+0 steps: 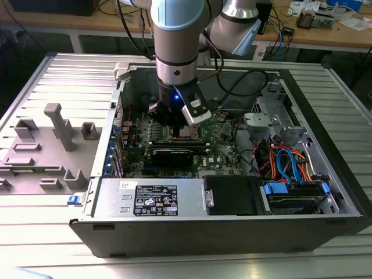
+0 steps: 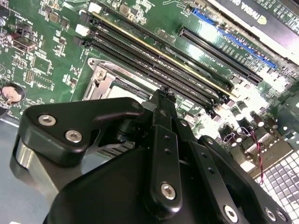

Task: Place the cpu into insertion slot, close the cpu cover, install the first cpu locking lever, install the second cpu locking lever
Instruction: 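Install the second cpu locking lever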

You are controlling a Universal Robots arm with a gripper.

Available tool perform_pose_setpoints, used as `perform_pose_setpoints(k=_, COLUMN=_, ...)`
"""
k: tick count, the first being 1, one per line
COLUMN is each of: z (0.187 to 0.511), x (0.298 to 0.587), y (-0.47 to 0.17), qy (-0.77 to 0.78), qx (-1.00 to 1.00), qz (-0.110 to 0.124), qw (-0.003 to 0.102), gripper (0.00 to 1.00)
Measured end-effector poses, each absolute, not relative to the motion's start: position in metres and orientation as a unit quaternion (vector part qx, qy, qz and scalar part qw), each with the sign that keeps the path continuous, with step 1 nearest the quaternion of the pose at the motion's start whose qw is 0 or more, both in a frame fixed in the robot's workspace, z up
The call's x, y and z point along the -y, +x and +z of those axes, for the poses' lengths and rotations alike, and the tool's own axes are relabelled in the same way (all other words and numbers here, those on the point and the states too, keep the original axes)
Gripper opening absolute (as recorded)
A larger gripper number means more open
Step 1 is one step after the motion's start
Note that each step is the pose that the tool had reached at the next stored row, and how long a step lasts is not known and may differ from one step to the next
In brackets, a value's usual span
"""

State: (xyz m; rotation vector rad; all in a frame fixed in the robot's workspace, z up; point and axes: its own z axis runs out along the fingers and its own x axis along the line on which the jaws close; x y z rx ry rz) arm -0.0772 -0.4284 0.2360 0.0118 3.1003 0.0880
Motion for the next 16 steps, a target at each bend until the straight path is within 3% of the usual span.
perform_pose_setpoints(k=16, z=0.218, x=0.428, y=-0.086, qy=0.004, qx=-0.999, qz=0.029, qw=0.020, gripper=0.11)
